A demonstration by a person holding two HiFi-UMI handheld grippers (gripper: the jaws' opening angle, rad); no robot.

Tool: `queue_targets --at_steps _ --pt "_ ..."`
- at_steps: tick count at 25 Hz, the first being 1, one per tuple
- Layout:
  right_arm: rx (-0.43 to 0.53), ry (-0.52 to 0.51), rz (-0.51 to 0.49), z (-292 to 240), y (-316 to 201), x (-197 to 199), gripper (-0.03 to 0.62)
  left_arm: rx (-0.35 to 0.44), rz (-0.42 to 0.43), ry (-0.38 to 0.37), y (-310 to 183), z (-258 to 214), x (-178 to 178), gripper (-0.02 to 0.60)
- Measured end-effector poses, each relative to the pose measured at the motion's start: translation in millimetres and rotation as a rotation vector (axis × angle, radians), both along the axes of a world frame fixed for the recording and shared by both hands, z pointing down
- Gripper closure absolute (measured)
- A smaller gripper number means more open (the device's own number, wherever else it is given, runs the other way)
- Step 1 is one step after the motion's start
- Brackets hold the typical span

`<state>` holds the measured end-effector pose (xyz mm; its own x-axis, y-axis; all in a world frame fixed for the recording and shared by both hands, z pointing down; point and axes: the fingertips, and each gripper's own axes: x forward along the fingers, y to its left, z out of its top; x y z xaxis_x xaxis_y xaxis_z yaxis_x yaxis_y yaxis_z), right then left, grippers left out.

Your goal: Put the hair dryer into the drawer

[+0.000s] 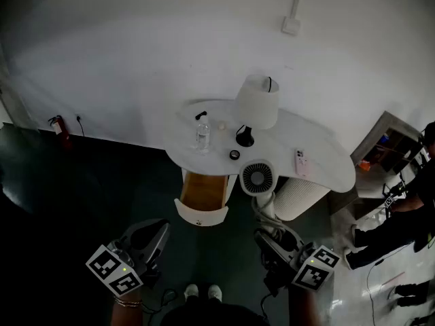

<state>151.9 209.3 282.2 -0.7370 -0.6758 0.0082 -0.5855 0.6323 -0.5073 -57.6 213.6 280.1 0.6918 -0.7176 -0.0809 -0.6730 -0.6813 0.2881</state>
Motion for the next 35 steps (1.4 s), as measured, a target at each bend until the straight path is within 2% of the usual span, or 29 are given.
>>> queue_targets --at_steps 13,20,35 --pt "0.017 -0.005 -0.015 -3 3 3 0.379 0.008 -0.010 -0.009 7 0 3 0.574" --pt "0.016 -0.058 -0.027 -7 7 4 0.379 0.001 -0.019 -0.014 15 2 3 0.574" --pt "0.005 -0.066 -0.072 7 10 27 0.379 0.007 -0.114 -0.011 35 14 10 0.574"
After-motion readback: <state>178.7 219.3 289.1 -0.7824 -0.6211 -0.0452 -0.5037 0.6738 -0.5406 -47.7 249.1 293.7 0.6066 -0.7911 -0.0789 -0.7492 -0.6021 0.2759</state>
